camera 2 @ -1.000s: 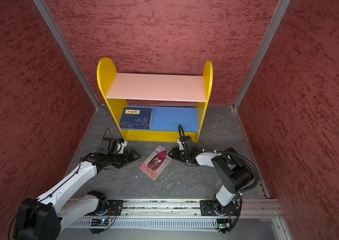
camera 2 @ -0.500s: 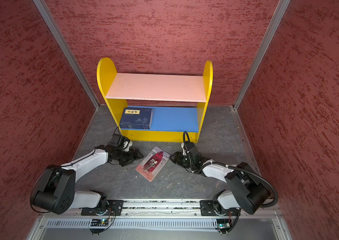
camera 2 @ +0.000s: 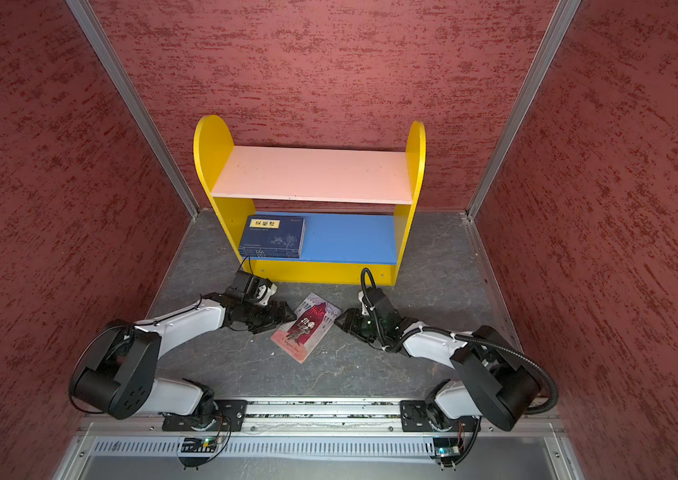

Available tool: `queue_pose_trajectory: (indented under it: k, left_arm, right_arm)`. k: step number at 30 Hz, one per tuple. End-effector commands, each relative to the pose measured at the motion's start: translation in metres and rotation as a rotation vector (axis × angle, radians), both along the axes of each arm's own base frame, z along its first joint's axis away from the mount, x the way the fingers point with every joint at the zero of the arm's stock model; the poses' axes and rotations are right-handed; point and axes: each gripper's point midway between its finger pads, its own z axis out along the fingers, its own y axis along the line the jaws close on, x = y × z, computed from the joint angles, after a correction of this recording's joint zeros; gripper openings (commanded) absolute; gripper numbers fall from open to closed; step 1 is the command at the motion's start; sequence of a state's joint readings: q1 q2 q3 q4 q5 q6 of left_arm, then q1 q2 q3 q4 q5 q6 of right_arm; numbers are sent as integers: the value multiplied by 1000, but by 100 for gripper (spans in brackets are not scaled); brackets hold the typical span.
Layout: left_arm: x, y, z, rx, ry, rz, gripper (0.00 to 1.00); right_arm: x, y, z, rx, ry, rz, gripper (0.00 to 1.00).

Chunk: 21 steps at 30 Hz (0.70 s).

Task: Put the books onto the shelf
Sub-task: 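Squeeze the Hamlet book between both grippers, tilting it up on edge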

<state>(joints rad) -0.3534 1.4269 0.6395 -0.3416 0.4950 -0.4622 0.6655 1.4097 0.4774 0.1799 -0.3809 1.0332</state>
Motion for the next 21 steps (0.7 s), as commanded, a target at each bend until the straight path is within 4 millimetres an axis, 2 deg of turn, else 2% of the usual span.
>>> queue_pose_trajectory:
  k: [1, 6, 7, 9, 12, 14, 16, 19, 21]
  left_arm:
    - [-14, -2, -11, -1, 22, -27, 89]
    - [-28, -23, -5, -113, 43, -65, 89]
    - [-32, -29, -2, -138, 47, -85, 89]
    - [-41, -41, 4, -177, 49, -132, 89]
    - [-43, -47, 15, -202, 43, -153, 89]
    - [-38, -40, 21, -177, 19, -139, 89]
    - [-29, -25, 22, -107, -28, -97, 89]
    - [-20, -8, 13, -54, -46, -50, 89]
    - [-18, -6, 9, -74, -37, -32, 89]
  right_arm:
    - [2, 11, 4, 18, 1, 15, 57]
    - [1, 11, 0, 10, 11, 7, 57]
    - [-1, 9, -10, -10, 33, 6, 57]
    - [-2, 8, -11, -14, 37, 11, 57]
    - [-4, 5, -15, -44, 45, 14, 57]
    - [-5, 2, -17, -62, 47, 21, 57]
    - [-7, 3, -18, -71, 44, 40, 58]
    - [-7, 7, -22, -86, 52, 84, 58]
    - [-7, 10, -25, -92, 65, 101, 58]
